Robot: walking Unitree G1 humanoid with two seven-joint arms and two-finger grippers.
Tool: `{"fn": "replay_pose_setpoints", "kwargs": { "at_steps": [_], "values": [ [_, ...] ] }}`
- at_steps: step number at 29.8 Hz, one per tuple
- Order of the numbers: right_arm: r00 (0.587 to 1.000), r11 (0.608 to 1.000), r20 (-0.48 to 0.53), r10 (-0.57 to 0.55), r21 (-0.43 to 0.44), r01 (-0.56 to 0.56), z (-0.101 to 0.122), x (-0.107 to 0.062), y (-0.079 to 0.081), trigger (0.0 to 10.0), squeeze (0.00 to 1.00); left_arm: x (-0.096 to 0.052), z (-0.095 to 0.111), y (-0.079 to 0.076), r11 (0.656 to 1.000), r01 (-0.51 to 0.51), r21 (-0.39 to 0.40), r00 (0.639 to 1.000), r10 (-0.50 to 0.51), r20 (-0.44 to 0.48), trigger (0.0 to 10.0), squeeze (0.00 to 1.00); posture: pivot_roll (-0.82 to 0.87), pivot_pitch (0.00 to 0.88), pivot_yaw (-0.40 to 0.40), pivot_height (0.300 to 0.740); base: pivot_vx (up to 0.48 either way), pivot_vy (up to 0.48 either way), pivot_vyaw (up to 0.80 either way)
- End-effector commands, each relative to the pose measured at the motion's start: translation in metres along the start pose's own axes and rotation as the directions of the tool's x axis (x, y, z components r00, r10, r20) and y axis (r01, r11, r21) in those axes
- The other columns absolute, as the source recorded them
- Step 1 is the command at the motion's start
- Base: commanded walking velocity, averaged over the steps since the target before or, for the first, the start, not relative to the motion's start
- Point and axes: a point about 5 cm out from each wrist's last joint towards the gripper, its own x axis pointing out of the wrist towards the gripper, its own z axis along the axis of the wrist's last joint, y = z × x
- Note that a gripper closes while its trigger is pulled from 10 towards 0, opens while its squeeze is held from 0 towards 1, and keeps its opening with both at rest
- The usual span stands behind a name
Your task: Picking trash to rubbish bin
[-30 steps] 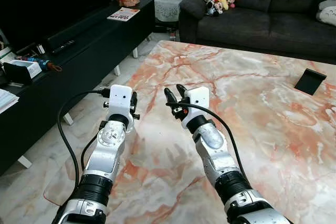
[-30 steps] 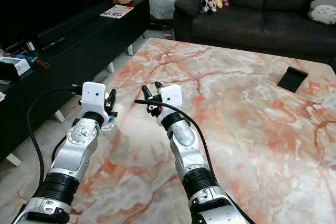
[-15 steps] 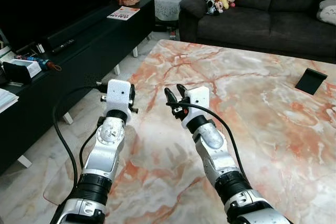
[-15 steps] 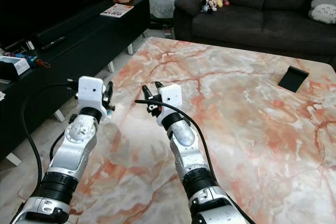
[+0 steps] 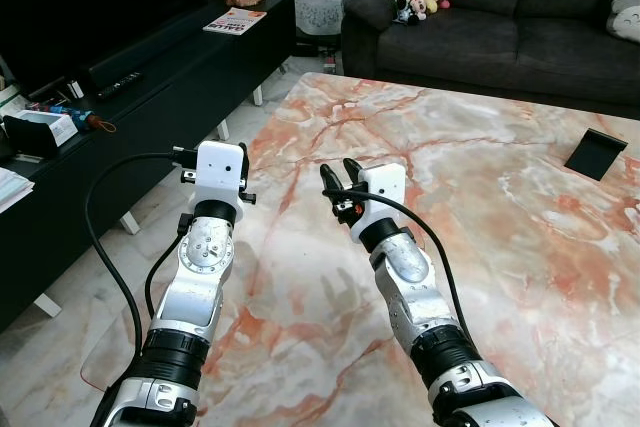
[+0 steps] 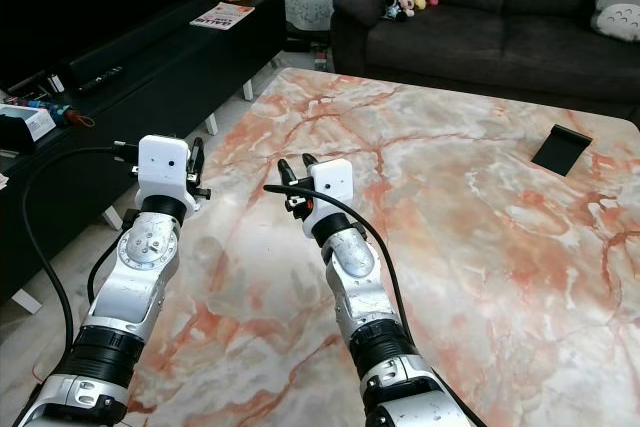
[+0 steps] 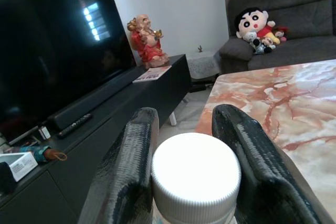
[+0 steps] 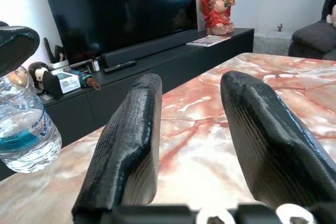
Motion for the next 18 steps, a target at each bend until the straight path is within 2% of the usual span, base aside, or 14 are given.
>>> {"fn": "replay_pose_setpoints", "kwargs": {
  "at_steps": [1, 15, 18],
  "values": [
    [1.000, 1.000, 0.014, 0.006, 0.003, -0.006, 0.0047, 0.0036, 0.0016, 10.0, 0.00, 0.0004, 0.0061, -0.0008, 1.000, -0.001, 0.015, 0.999, 0.001, 0.039, 10.0, 0.00, 0.05, 0.006, 0.016, 0.740, 0.000, 0.000, 0.00],
    [1.000, 1.000, 0.011, 0.007, 0.004, -0.007, 0.0041, 0.0032, 0.0016, 10.0, 0.00, 0.0008, 0.0074, -0.0026, 1.000, 0.012, 0.011, 0.999, -0.012, 0.049, 10.0, 0.00, 0.05, 0.005, 0.017, 0.740, 0.000, 0.000, 0.00],
    [1.000, 1.000, 0.011, 0.007, 0.003, -0.007, 0.0041, 0.0032, 0.0016, 10.0, 0.00, 0.0007, 0.0075, -0.0027, 1.000, 0.012, 0.011, 0.999, -0.013, 0.049, 10.0, 0.00, 0.05, 0.005, 0.017, 0.740, -0.260, 0.000, 0.00]
  ]
}}
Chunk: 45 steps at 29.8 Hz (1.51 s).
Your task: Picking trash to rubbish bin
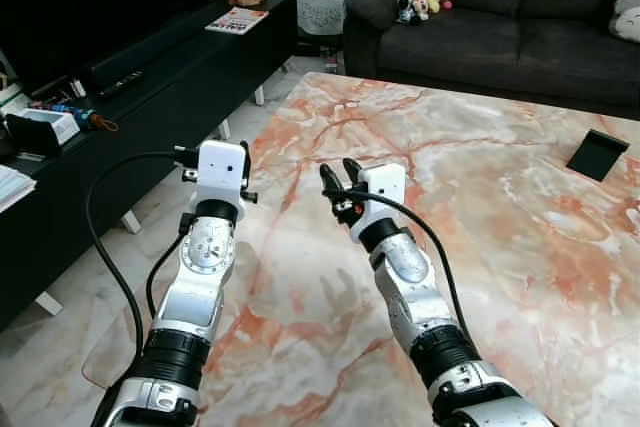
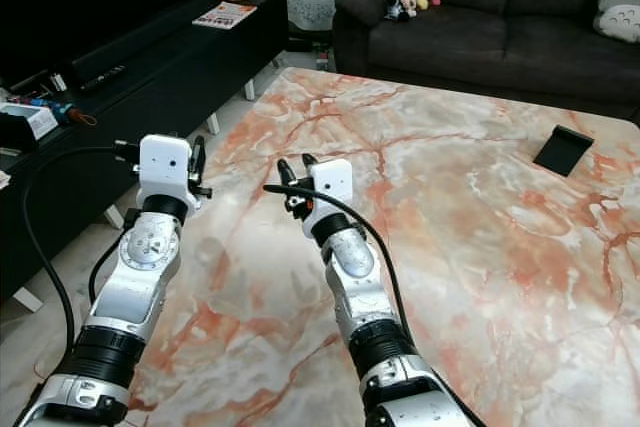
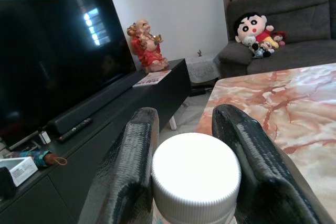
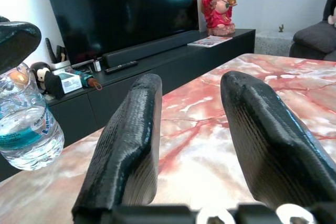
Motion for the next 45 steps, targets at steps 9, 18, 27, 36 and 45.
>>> {"fn": "replay_pose_setpoints", "kwargs": {
  "at_steps": [9, 18, 27, 36, 45],
  "values": [
    [1.000, 1.000, 0.010, 0.008, 0.003, -0.008, 0.0038, 0.0028, 0.0012, 10.0, 0.00, 0.0006, 0.0049, -0.0012, 1.000, 0.005, 0.008, 1.000, -0.005, 0.029, 10.0, 0.00, 0.05, 0.006, 0.014, 0.740, -0.263, 0.000, 0.00],
    [1.000, 1.000, 0.013, 0.009, 0.005, -0.009, 0.0040, 0.0030, 0.0012, 10.0, 0.00, 0.0011, 0.0058, -0.0007, 1.000, 0.001, 0.007, 0.999, -0.001, 0.034, 10.0, 0.00, 0.05, 0.005, 0.013, 0.740, -0.263, 0.000, 0.00],
    [1.000, 1.000, 0.013, 0.011, 0.007, -0.011, 0.0038, 0.0029, 0.0016, 10.0, 0.00, 0.0011, 0.0059, -0.0010, 1.000, 0.003, 0.007, 0.999, -0.003, 0.035, 10.0, 0.00, 0.05, 0.005, 0.014, 0.740, -0.262, 0.000, 0.00],
    [1.000, 1.000, 0.010, 0.014, 0.011, -0.014, 0.0028, 0.0026, 0.0018, 10.0, 0.00, 0.0010, 0.0054, -0.0004, 1.000, 0.002, 0.009, 0.999, -0.002, 0.034, 10.0, 0.00, 0.05, 0.006, 0.014, 0.740, -0.260, 0.000, 0.00],
    [1.000, 1.000, 0.000, 0.012, 0.011, -0.012, 0.0003, 0.0011, 0.0014, 10.0, 0.00, 0.0008, 0.0047, -0.0002, 1.000, 0.002, 0.006, 0.999, -0.002, 0.032, 10.0, 0.00, 0.05, 0.007, 0.014, 0.740, -0.252, 0.000, 0.00]
  ]
}}
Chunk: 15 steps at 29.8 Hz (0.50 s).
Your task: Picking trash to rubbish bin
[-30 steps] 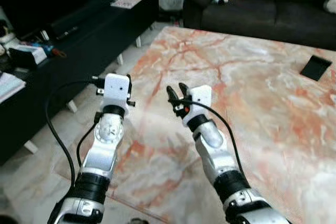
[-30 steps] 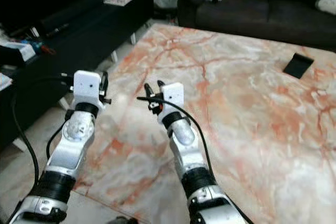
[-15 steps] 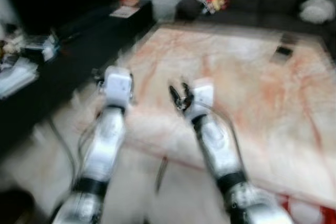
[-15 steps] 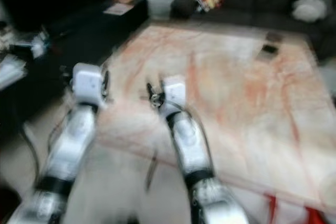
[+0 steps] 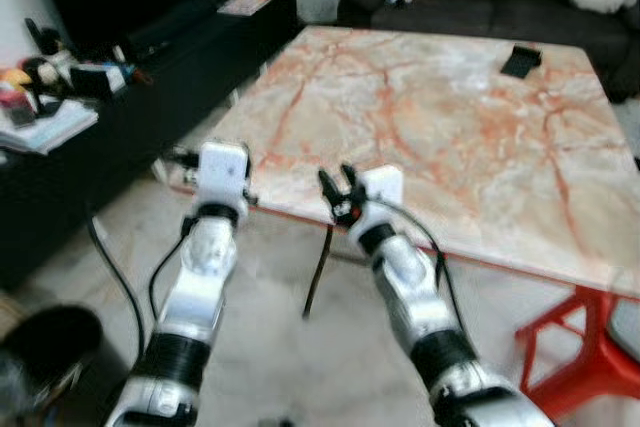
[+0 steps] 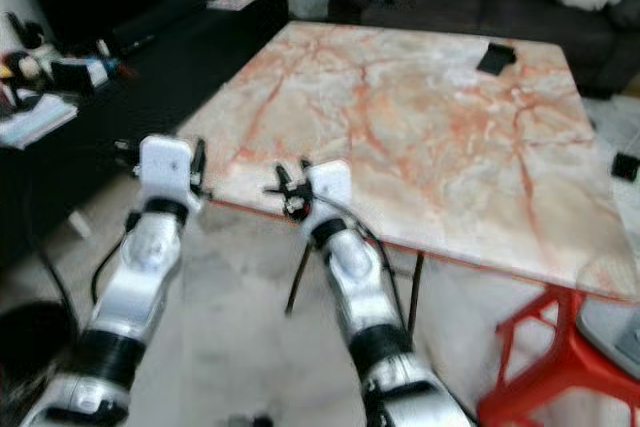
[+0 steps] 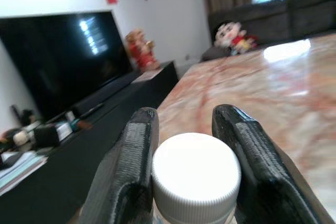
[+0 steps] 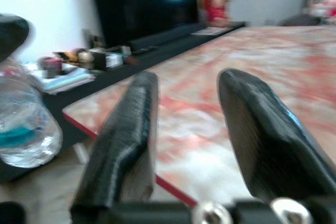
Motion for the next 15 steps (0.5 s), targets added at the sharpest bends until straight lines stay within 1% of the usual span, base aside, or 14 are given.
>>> {"fn": "replay_pose_setpoints", "kwargs": {
  "at_steps": [1, 7, 11, 12, 13, 15],
  "values": [
    [1.000, 1.000, 0.013, 0.022, 0.007, -0.022, 0.004, 0.005, 0.009, 10.0, 0.00, 0.003, 0.005, 0.007, 1.000, -0.015, 0.014, 1.000, 0.014, 0.021, 10.0, 0.00, 0.05, 0.005, 0.014, 0.740, -0.240, 0.000, 0.00],
    [1.000, 1.000, 0.006, 0.019, 0.006, -0.019, 0.002, 0.004, 0.008, 10.0, 0.00, 0.003, 0.004, 0.007, 1.000, -0.015, 0.014, 1.000, 0.015, 0.018, 10.0, 0.00, 0.05, 0.005, 0.014, 0.740, 0.000, 0.000, 0.00],
    [0.999, 1.000, -0.040, -0.005, -0.006, 0.005, -0.008, -0.003, -0.001, 10.0, 0.00, -0.003, -0.009, 0.013, 1.000, -0.026, 0.013, 0.999, 0.027, -0.036, 10.0, 0.00, 0.05, 0.005, 0.014, 0.740, 0.000, 0.000, 0.00],
    [0.998, 1.000, -0.069, -0.015, -0.009, 0.015, -0.014, -0.006, -0.004, 10.0, 0.00, -0.007, -0.016, 0.016, 1.000, -0.018, 0.019, 0.998, 0.019, -0.060, 10.0, 0.00, 0.05, 0.005, 0.014, 0.740, 0.000, 0.000, 0.00],
    [0.998, 1.000, -0.069, -0.015, -0.009, 0.015, -0.014, -0.006, -0.004, 10.0, 0.00, -0.007, -0.016, 0.016, 1.000, -0.018, 0.019, 0.998, 0.019, -0.060, 10.0, 0.00, 0.05, 0.005, 0.014, 0.740, 0.000, 0.000, 0.00],
    [0.975, 0.997, -0.206, -0.082, -0.032, 0.077, -0.042, -0.027, -0.023, 10.0, 0.00, -0.027, -0.053, 0.030, 0.999, 0.015, 0.051, 0.982, -0.005, -0.191, 10.0, 0.00, 0.05, 0.007, 0.013, 0.740, 0.000, 0.000, 0.00]
  ]
}}
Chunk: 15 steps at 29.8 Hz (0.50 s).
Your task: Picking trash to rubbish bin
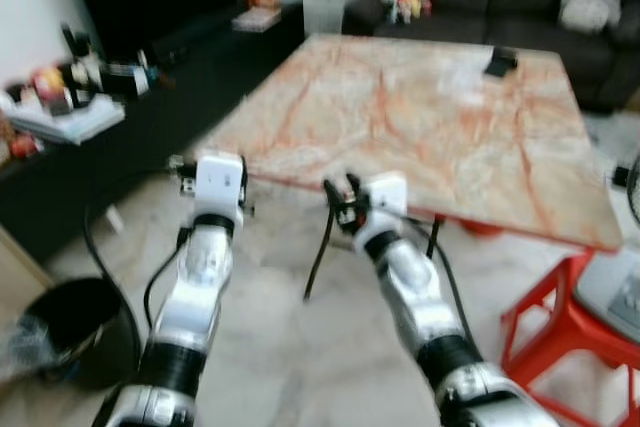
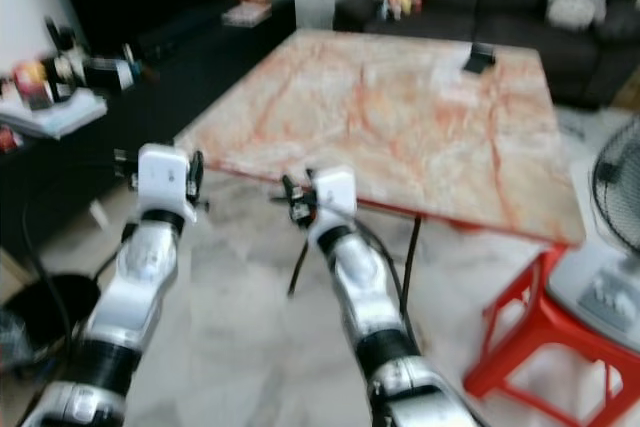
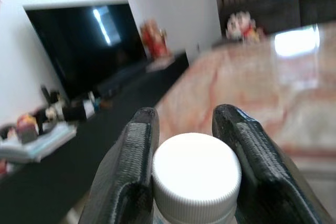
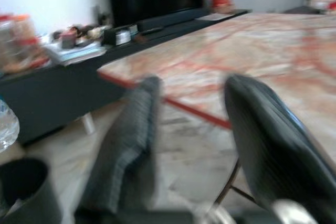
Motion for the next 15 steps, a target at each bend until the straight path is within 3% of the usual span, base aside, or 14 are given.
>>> {"fn": "replay_pose_setpoints", "kwargs": {
  "at_steps": [1, 5, 6, 10, 11, 13, 15],
  "values": [
    [0.992, 0.999, -0.120, -0.041, -0.002, 0.041, -0.026, -0.013, -0.010, 10.0, 0.00, -0.013, -0.031, 0.015, 1.000, -0.005, 0.017, 0.994, 0.007, -0.108, 10.0, 0.00, 0.05, 0.007, 0.013, 0.740, 0.000, 0.000, 0.00],
    [0.966, 0.996, -0.240, -0.092, -0.003, 0.094, -0.052, -0.032, -0.021, 10.0, 0.00, -0.027, -0.055, 0.029, 0.997, -0.067, -0.042, 0.979, 0.058, -0.194, 10.0, 0.00, 0.05, 0.007, 0.011, 0.740, 0.000, 0.000, 0.00],
    [0.932, 0.990, -0.336, -0.134, 0.003, 0.143, -0.072, -0.050, -0.029, 10.0, 0.00, -0.039, -0.072, 0.037, 0.992, -0.096, -0.079, 0.962, 0.073, -0.262, 10.0, 0.00, 0.05, 0.007, 0.011, 0.740, 0.000, 0.000, 0.00],
    [0.870, 0.983, -0.464, -0.166, -0.008, 0.183, -0.099, -0.077, -0.035, 10.0, 0.00, -0.054, -0.092, 0.039, 0.989, -0.093, -0.111, 0.941, 0.051, -0.334, 10.0, 0.00, 0.04, 0.010, 0.008, 0.740, 0.000, 0.000, 0.00],
    [0.833, 0.979, -0.523, -0.181, -0.011, 0.205, -0.112, -0.092, -0.036, 10.0, 0.00, -0.061, -0.099, 0.040, 0.988, -0.089, -0.129, 0.933, 0.038, -0.358, 10.0, 0.00, 0.04, 0.010, 0.011, 0.740, 0.000, 0.000, 0.00],
    [0.813, 0.976, -0.550, -0.189, -0.011, 0.219, -0.118, -0.099, -0.037, 10.0, 0.00, -0.064, -0.103, 0.040, 0.987, -0.089, -0.133, 0.929, 0.034, -0.369, 10.0, 0.00, 0.05, 0.013, 0.010, 0.740, 0.000, 0.000, 0.00],
    [0.769, 0.968, -0.606, -0.206, -0.009, 0.252, -0.130, -0.115, -0.038, 10.0, 0.00, -0.072, -0.112, 0.041, 0.986, -0.082, -0.143, 0.916, 0.019, -0.400, 10.0, 0.00, 0.05, 0.012, 0.012, 0.740, 0.000, 0.000, 0.00]
  ]
}}
